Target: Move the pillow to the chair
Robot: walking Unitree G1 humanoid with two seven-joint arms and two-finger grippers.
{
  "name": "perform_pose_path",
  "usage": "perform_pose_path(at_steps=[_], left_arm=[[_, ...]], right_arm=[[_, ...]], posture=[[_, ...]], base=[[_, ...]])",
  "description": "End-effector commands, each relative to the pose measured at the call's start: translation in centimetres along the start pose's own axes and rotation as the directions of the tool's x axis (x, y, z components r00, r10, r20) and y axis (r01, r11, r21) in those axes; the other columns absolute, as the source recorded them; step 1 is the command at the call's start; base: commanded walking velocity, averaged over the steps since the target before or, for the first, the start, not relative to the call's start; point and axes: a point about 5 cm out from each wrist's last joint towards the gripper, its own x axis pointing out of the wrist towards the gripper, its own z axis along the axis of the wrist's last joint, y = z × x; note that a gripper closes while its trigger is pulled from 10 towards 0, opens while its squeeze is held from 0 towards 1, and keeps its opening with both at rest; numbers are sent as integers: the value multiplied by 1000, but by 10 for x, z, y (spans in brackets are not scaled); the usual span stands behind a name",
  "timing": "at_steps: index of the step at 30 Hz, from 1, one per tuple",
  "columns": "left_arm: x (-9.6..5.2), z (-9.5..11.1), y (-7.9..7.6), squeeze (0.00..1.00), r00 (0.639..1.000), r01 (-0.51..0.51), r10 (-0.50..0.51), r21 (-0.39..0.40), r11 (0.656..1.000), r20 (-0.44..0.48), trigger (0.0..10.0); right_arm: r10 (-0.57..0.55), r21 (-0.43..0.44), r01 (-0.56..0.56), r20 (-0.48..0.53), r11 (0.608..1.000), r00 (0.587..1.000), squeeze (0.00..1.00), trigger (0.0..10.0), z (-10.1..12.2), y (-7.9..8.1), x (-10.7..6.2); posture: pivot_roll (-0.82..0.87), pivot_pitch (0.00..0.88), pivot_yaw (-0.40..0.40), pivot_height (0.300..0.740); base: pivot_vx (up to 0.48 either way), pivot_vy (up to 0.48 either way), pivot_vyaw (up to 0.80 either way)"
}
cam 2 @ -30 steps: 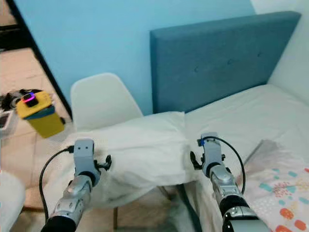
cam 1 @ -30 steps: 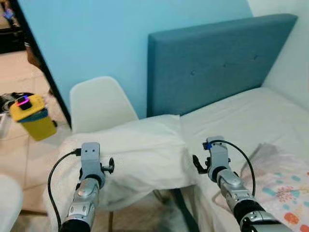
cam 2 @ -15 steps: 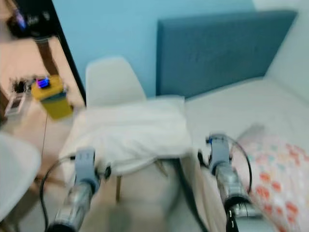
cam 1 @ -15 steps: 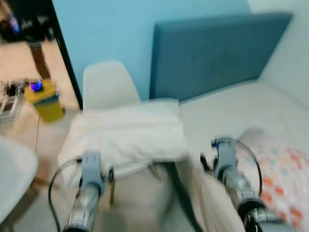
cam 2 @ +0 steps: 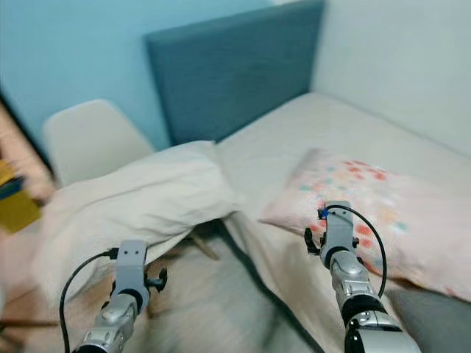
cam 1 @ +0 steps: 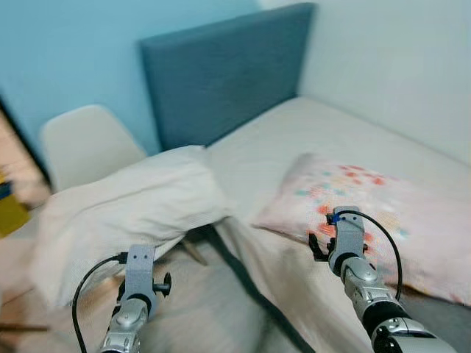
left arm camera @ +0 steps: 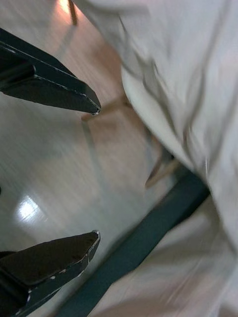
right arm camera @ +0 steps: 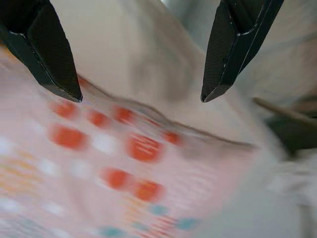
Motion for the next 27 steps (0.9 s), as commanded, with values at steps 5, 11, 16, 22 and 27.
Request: perform_pose_path(at_steps=[5,11,16,22,27], left_arm=[[-3,-11,8,0,999,-21,22,21,1000,-26,10000],[0,-1,1,0,999,26,-26,0,1000,29,10000],[4,15,-6,0,994,59,-58,-6,998,96,10000],[6,27,-9,0,987,66,-64,-10,998,146,10000],[7,30,-8,0,985,66,-64,-11,998,162,10000]], right_arm=[[-2,13,3,-38,1000,999,0,10000,-9,1,-2],[3,32,-3,-4,999,1000,0,10000,-3,2,0],[6,88,-8,23,996,1000,0,10000,3,3,1],[43,121,-47,35,991,998,0,10000,4,10,2],[54,160,-59,36,985,998,0,10000,4,13,2]], posture=[[3,96,4,733],[-4,88,7,733],[-4,92,1,733],[-6,92,4,733],[-6,97,4,733]], base=[[0,0,-763],[0,0,-763],[0,0,-610],[276,0,0],[349,0,-148]])
